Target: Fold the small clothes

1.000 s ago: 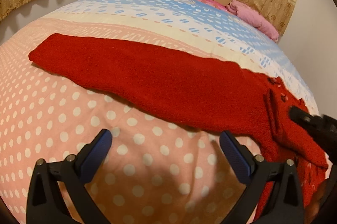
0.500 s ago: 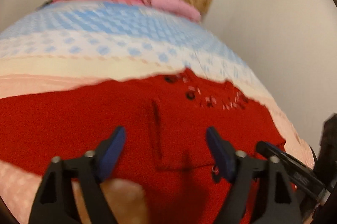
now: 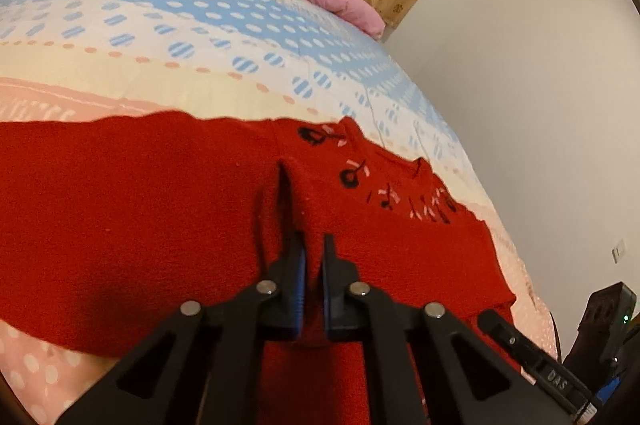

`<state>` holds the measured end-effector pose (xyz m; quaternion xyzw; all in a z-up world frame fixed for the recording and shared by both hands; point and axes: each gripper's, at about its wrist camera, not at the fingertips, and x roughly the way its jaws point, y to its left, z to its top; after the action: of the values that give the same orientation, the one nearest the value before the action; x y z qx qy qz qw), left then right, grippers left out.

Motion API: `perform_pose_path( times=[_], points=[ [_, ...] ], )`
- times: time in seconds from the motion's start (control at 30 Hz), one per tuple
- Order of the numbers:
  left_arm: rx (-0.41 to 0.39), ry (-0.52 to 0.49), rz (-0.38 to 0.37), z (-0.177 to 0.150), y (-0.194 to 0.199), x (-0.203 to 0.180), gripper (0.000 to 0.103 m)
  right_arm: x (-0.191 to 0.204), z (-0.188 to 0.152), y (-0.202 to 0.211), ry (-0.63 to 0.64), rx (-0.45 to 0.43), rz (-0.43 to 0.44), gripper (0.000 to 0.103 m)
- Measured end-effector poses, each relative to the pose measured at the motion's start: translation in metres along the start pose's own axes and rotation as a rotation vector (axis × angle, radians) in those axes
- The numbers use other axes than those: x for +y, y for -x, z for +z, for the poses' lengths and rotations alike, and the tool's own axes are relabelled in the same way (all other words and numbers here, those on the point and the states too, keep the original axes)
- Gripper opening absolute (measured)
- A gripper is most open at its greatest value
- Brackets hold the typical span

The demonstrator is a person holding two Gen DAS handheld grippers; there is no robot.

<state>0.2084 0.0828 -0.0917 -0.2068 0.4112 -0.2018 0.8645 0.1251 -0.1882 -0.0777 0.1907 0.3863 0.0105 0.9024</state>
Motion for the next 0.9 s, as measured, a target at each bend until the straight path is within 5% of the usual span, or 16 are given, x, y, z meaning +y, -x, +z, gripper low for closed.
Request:
perform_pose_path(
  times=[0.33, 0.53, 0.6, 0.63, 0.8, 0.9],
  points=[
    [0.017, 0.065, 0.037, -0.008, -0.006, 0.033, 0.007, -0.039, 0.03, 0.018, 0.014, -0.083, -0.145, 0.043],
    [0.045, 0.123, 0.003, 0.001, 0.011, 0.046, 0.028, -0.082, 0.027, -0.007, -0.032, -0.029, -0.204, 0.043],
    [-0.013, 0.118, 0.114, 0.005, 0.035, 0.052, 0.067, -0.082, 0.028, -0.003, -0.028, -0.041, -0.206, 0.043],
    [-0.081, 0.105, 0.198, 0.004, 0.055, 0.059, 0.072, -0.08, 0.029, -0.001, -0.017, -0.046, -0.228, 0.043],
    [-0.256, 0.158, 0.415, -0.015, 0.133, 0.104, 0.075, -0.063, 0.022, 0.016, 0.003, -0.119, -0.302, 0.043],
    [-0.315, 0.269, 0.471, -0.038, 0.161, 0.137, 0.076, -0.021, 0.015, 0.025, 0.118, -0.136, -0.178, 0.043]
  ],
)
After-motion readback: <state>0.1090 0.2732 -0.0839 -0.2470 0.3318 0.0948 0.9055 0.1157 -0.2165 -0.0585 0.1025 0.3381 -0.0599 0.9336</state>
